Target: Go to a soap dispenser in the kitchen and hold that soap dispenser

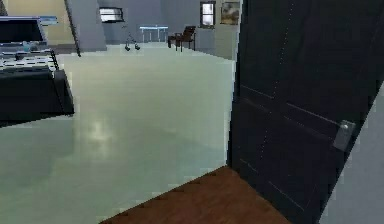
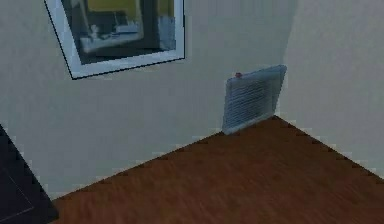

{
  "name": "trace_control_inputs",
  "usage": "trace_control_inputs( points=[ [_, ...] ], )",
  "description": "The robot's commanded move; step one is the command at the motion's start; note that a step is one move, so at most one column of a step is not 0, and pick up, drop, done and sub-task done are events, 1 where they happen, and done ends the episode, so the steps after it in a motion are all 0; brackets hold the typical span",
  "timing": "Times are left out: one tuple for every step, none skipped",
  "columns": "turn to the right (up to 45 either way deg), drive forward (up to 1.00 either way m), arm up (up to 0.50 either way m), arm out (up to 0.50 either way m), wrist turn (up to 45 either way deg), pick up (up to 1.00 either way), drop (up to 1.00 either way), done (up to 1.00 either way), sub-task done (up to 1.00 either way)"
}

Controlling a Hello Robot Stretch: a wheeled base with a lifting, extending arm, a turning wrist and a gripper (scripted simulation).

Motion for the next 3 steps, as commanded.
trace_control_inputs(
  points=[
    [0.0, 1.0, 0.0, 0.0, 0.0, 0.0, 0.0, 0.0, 0.0],
    [-3.0, 0.0, 0.0, 0.0, 0.0, 0.0, 0.0, 0.0, 0.0],
    [0.0, 1.0, 0.0, 0.0, 0.0, 0.0, 0.0, 0.0, 0.0]
  ],
)
